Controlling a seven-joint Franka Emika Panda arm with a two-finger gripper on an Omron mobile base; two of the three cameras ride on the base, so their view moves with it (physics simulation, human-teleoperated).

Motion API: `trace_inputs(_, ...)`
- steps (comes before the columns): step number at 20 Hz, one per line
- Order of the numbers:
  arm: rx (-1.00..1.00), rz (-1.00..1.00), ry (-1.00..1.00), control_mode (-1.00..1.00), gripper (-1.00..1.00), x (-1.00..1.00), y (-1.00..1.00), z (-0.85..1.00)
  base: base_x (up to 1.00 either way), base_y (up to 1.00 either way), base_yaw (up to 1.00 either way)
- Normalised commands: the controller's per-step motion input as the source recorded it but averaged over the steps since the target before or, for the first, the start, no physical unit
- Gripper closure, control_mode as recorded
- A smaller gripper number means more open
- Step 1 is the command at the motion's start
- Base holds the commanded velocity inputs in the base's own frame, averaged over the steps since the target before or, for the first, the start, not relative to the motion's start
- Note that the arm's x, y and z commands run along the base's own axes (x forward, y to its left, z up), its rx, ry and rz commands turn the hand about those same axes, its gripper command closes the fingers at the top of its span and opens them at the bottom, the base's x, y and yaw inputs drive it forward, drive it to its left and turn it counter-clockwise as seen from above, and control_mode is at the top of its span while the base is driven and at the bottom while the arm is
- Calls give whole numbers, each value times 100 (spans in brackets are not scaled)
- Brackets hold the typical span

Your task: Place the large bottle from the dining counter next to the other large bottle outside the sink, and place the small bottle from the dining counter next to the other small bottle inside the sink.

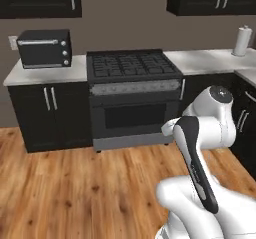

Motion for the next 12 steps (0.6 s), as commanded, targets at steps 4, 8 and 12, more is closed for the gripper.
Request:
trace_inputs(4,0,0,0,100,-100,0,0,0,9,58,61)
trace_inputs(8,0,0,0,100,-100,0,0,0,28,53,62)
trace_inputs(12,0,0,0,100,-100,0,0,0,74,40,53)
